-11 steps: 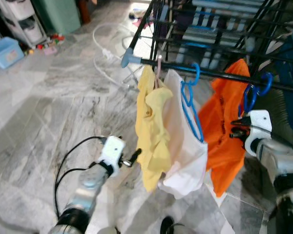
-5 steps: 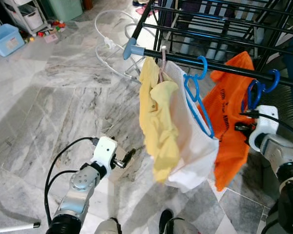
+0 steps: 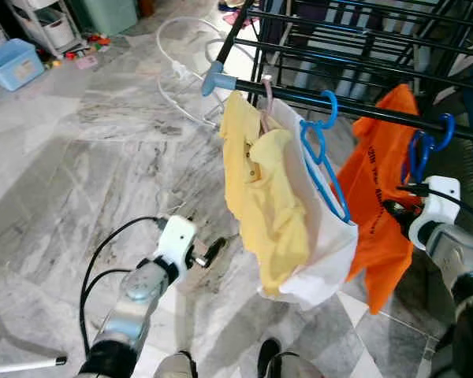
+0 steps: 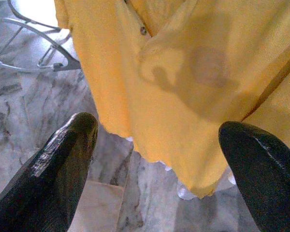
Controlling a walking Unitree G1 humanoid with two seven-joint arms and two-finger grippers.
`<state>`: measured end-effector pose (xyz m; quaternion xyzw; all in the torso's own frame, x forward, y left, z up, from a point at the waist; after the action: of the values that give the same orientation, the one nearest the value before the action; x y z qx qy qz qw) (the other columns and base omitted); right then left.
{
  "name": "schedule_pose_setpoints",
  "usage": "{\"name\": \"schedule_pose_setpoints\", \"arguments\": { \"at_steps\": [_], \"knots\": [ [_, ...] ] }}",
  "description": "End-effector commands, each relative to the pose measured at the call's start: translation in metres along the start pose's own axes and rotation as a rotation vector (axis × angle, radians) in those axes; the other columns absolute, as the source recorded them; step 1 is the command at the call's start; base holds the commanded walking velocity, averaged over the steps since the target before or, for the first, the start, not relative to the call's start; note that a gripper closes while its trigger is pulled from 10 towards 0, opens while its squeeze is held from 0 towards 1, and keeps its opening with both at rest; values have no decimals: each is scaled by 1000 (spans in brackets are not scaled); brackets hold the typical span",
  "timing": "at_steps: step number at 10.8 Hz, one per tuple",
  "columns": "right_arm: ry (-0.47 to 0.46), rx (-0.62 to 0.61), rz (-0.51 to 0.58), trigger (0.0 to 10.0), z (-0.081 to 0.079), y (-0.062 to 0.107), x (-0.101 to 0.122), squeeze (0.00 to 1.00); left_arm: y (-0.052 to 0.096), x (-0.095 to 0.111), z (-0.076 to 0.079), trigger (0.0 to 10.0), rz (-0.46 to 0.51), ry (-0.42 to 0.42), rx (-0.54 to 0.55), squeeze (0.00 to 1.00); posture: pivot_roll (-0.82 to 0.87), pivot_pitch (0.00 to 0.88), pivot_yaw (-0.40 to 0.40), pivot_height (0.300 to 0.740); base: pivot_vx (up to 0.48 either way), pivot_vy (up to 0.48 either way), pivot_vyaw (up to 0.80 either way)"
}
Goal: Hang hanger
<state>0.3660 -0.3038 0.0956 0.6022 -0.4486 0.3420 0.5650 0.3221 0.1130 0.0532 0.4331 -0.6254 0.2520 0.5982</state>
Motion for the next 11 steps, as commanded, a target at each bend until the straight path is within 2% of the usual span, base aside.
{"name": "schedule_pose_setpoints", "arguments": {
  "at_steps": [1,3,4,6,7,8,10,11],
  "knots": [
    [-13,8,26,10000,0,1,0,1000,0,-6,3,10000,-27,-2,-20,0,200,199,4,740,0,0,0],
    [-61,70,120,10000,-15,6,12,1000,-7,-3,3,10000,-26,-3,-31,0,189,176,20,740,0,0,0],
    [-56,85,150,10000,-22,11,14,1000,-11,-1,5,10000,-23,-8,-40,0,175,167,27,740,0,0,0],
    [-55,29,202,10000,-19,25,11,1000,-15,-1,10,10000,-22,-9,-66,0,135,151,39,740,0,0,0],
    [-65,-14,240,10000,-17,39,6,1000,-20,0,18,10000,-17,-14,-91,0,114,134,44,740,0,0,0],
    [-82,-26,271,10000,-22,48,3,1000,-24,1,21,10000,-17,-20,-94,0,94,111,52,740,0,0,0],
    [-26,-42,300,10000,-33,61,-2,1000,-35,4,27,10000,-22,-34,-98,0,62,45,51,740,0,0,0],
    [-41,-57,313,10000,-34,65,-2,1000,-38,5,28,10000,-24,-33,-97,0,57,22,43,740,0,0,0]
  ]
}}
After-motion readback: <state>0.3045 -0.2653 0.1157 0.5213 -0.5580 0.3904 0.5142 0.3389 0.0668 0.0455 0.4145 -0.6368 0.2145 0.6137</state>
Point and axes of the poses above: a point about 5 cm out from each wrist's last joint towards the gripper, its own y axis pointing back from the gripper into the wrist, its own x axis along the axis of the wrist's last joint, z = x × y, the point moved 3 cm from there along -y, pointing out of the wrist towards the gripper, and after that the axes turned 2 degrees about -y, right-handed, at the moved point
